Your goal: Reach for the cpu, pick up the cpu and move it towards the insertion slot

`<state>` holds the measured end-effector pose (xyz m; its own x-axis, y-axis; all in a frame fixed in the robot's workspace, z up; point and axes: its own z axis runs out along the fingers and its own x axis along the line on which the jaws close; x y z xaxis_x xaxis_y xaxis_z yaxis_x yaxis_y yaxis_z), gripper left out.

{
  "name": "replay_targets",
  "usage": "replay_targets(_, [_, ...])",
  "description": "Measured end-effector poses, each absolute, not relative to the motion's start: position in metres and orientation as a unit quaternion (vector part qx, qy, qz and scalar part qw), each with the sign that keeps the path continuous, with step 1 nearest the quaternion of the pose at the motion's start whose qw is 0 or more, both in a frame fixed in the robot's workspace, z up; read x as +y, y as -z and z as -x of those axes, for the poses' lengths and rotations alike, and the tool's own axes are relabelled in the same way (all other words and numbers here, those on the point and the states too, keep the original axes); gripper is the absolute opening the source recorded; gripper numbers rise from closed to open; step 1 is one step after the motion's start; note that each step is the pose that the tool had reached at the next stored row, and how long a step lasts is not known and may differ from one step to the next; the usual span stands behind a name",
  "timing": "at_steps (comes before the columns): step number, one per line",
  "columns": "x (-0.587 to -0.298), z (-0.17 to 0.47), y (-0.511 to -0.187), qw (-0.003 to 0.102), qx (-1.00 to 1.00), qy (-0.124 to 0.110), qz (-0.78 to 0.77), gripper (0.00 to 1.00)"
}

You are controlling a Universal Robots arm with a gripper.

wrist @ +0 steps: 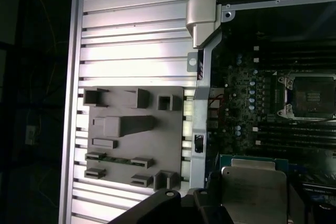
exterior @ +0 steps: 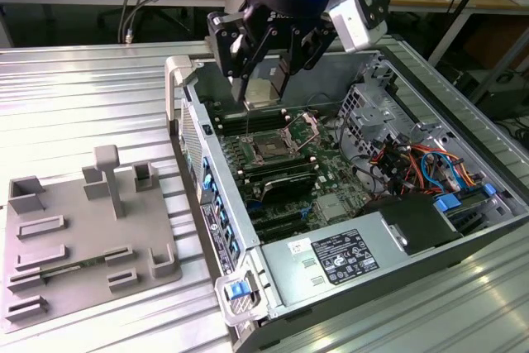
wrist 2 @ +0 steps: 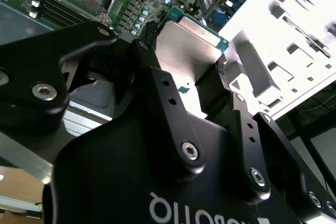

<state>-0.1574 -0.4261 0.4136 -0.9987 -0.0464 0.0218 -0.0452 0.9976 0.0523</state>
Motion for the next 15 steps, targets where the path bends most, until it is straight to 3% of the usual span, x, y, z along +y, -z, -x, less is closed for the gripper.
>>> replay_targets(15, [-0.423, 0.132, -0.413, 0.011, -0.999, 0.026, -0.023, 0.55])
